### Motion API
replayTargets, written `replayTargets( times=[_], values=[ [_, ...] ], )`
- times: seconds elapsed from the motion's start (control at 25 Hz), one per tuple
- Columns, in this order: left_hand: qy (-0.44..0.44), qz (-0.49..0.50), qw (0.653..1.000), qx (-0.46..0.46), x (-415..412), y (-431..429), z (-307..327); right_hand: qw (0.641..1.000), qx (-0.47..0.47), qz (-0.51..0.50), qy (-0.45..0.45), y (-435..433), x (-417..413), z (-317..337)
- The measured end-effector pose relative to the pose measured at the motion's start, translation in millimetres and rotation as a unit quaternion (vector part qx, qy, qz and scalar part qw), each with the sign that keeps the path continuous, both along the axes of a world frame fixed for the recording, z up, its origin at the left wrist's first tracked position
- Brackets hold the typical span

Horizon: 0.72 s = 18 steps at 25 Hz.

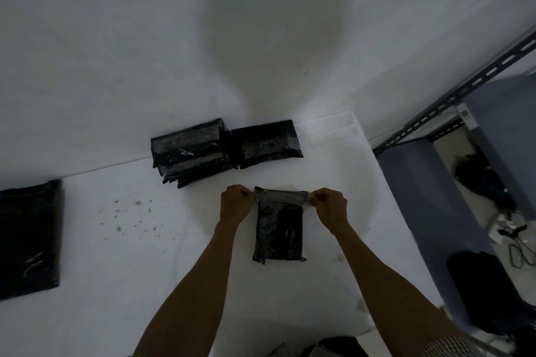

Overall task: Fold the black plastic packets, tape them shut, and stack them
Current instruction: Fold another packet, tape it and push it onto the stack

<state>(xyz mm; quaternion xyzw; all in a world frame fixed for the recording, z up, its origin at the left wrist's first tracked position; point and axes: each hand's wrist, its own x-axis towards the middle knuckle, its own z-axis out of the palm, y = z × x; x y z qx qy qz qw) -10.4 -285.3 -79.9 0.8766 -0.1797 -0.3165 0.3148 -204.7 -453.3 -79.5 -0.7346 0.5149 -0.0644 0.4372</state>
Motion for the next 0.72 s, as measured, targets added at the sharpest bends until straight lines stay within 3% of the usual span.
replayTargets(
  times=[0.4, 0.6, 0.72],
  values=[
    [-0.011, -0.005, 1.0, -0.002, -13.5, 0.9, -14.5, 0.999, -0.049, -0.014, 0.002, 17.6, 4.6, -6.9],
    [0.022, 0.058, 0.998, 0.013, -22.8, 1.2, -14.7, 0.996, -0.058, -0.063, -0.007, 34.1, 7.4, -11.0],
    [-0.002, 0.076, 0.997, -0.002, -24.7, 4.4, -7.0, 0.995, -0.008, -0.093, -0.031, 38.1, 8.1, -5.7]
  ],
)
